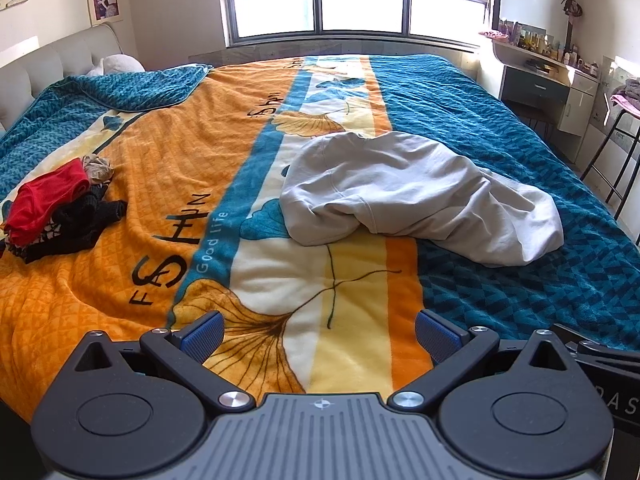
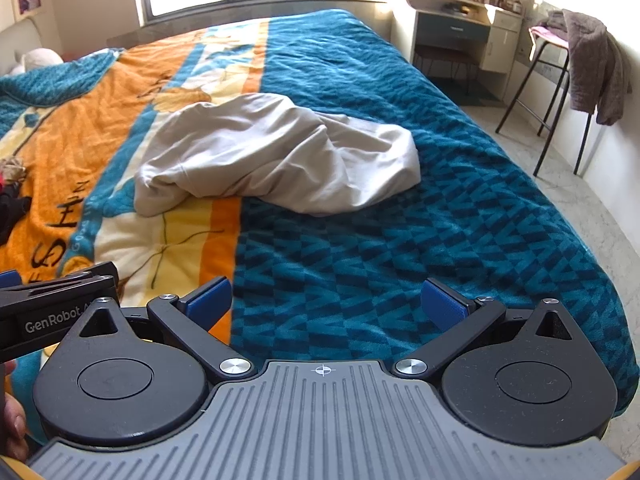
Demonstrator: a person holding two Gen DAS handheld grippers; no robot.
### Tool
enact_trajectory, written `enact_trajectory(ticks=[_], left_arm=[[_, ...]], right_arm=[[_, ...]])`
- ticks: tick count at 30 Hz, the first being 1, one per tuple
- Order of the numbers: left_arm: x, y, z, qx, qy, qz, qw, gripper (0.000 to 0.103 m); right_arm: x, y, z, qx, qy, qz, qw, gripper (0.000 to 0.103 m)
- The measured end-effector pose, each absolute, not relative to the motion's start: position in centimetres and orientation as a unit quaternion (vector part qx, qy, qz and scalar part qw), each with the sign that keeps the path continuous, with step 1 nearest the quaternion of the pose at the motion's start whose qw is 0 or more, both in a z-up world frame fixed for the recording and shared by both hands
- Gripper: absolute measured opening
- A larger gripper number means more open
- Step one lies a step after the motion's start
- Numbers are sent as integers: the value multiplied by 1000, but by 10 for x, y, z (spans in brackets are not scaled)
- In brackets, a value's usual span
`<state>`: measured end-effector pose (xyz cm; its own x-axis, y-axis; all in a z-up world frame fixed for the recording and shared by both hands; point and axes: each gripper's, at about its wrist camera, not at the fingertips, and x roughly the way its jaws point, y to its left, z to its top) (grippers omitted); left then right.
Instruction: Fold clothes
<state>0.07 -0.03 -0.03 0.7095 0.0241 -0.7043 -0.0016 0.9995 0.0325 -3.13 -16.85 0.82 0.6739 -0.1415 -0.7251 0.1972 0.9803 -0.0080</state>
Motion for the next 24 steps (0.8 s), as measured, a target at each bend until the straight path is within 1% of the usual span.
enact_trajectory(ticks=[5,6,24], left_arm=[[2,-1,-1,16,386,9,922,101],[2,-1,-1,17,387,9,922,101],[3,-3,-1,28,383,16,923,101]], right_arm=[[-31,-173,6,54,402,-87,910,103],[-33,-169,7,40,397,-92,912,103],[-30,-167,9,37,406,-94,908,103]])
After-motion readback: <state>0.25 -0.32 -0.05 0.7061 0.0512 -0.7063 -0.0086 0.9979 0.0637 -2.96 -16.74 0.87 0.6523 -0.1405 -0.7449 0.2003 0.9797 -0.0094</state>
